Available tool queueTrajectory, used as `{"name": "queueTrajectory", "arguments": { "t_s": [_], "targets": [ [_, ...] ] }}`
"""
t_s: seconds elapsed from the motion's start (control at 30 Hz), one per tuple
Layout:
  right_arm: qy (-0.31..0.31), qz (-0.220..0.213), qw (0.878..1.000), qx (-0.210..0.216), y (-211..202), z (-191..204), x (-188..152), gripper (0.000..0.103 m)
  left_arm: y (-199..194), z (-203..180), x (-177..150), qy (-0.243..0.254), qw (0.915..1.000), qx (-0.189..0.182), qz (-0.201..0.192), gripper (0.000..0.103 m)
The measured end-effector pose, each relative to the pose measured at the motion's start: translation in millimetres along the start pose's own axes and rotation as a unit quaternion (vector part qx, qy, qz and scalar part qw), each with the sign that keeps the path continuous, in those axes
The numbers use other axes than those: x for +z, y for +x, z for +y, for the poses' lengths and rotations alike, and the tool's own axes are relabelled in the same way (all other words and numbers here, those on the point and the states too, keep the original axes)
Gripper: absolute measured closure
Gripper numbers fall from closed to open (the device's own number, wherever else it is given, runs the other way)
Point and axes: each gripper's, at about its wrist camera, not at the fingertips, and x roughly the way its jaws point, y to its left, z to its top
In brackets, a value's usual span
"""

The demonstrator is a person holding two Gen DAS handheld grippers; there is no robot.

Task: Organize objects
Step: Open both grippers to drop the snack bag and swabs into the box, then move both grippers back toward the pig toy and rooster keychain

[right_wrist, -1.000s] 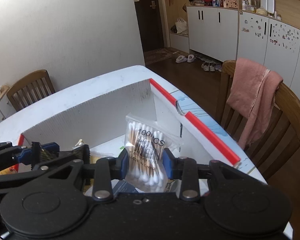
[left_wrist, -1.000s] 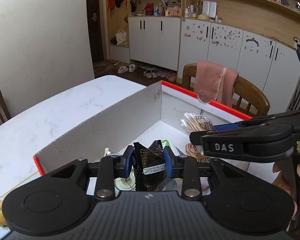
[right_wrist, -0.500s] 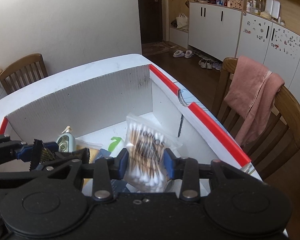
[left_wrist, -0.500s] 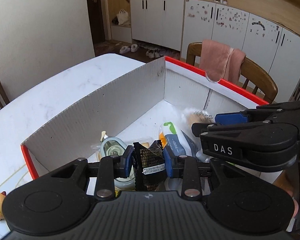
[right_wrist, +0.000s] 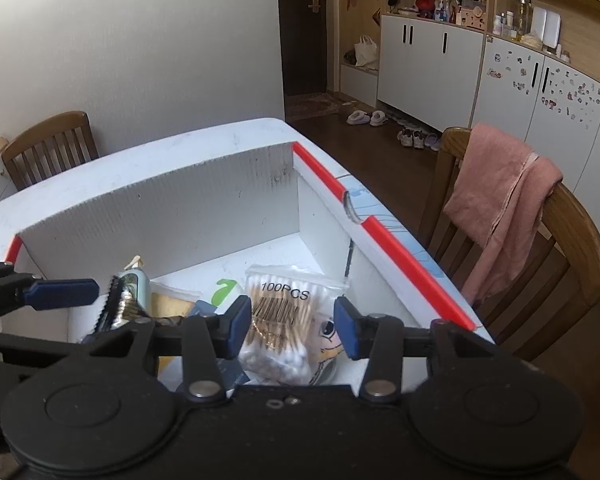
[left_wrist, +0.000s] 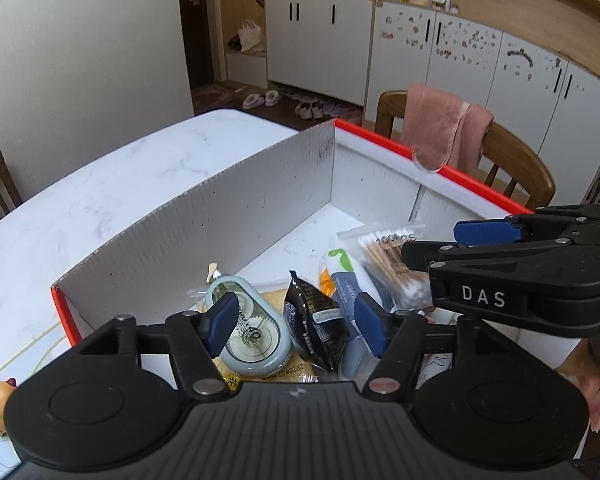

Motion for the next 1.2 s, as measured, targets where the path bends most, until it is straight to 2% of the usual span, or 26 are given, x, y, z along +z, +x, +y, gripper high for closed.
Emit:
{"name": "queueTrajectory", "arguments": {
  "t_s": [0.13, 0.67, 0.73, 0.9, 1.07, 1.2],
  "targets": [
    [0.005, -0.009, 1.000, 0.000, -9, -4, -3, 0.041, -10, 1, -2, 0.000, 0.9999, -0.002, -0.010, 0.040],
    [-0.025, -0.033, 0.999, 0.016, -57, 19, -18, 0.039, -66, 20, -13, -0.018, 0.9980, -0.009, -0.060, 0.040],
    [-0.029, -0.036, 0.999, 0.021, -62, 25, -20, 0.032, -73, 23, -16, -0.021, 0.9978, -0.011, -0.062, 0.040],
    [-0.034, -0.043, 0.998, 0.029, -76, 37, -26, 0.030, -91, 31, -27, -0.024, 0.9973, -0.014, -0.068, 0.038],
    [-0.045, -0.048, 0.997, 0.032, -92, 52, -31, 0.028, -111, 40, -39, -0.023, 0.9967, -0.009, -0.078, 0.031],
    [-0.050, -0.048, 0.997, 0.039, -100, 64, -36, 0.021, -125, 53, -47, -0.038, 0.9958, -0.009, -0.083, 0.023]
  ]
}}
